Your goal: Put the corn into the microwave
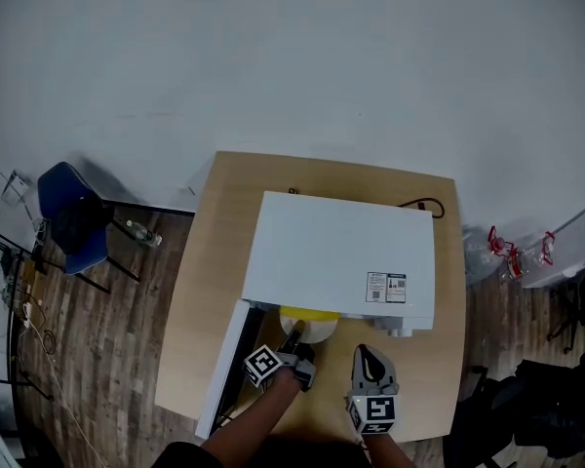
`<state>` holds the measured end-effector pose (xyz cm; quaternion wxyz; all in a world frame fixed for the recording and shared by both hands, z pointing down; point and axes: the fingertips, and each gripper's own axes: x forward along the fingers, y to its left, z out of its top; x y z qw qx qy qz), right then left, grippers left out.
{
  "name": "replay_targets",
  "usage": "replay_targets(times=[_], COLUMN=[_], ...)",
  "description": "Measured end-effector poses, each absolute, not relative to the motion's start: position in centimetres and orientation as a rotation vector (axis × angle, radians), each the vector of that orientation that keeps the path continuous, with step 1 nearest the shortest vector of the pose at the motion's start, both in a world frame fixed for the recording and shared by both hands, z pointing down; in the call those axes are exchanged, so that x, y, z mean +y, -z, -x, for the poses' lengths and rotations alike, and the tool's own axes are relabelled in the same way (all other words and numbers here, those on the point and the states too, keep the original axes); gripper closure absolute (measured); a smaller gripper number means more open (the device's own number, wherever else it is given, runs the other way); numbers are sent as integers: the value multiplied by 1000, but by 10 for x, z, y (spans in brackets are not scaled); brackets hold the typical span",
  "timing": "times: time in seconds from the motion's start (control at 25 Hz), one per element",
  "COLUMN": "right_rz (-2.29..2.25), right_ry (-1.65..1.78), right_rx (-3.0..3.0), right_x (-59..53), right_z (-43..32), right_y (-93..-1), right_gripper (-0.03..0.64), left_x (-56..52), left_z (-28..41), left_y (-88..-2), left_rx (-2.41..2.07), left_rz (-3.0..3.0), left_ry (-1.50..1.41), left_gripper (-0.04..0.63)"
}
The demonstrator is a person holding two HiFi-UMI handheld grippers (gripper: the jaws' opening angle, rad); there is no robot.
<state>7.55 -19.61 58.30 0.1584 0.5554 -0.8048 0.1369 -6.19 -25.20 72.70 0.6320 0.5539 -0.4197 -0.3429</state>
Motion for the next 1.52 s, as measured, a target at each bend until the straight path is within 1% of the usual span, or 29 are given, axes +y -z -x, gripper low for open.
replay_targets(times=[0.56,1.08,1.4,1.44,1.52], right_rz=[-1570,-1538,-1525,-1522,-1506], right_ry=[-422,-451,-481,-484,-485], right_rx=[-2290,-2336,-2346,-2359,-2397], right_x=[-197,-196,-188,-186,-182], right_z=[-86,-91,-91,-91,-88], right_y=[-596,-603,-608,-607,-602], right_gripper=[557,557,557,557,557], left_x=[-276,-291,-292,-292,-292], left_z=[60,56,55,55,54], left_y=[-757,-767,-761,-760,-758], left_rx=[-1027,-1021,-1062,-1069,-1082], left_rz=[-1217,-1154,-1189,-1187,-1191], left_ry=[758,781,708,698,668], left_gripper=[574,574,572,570,546])
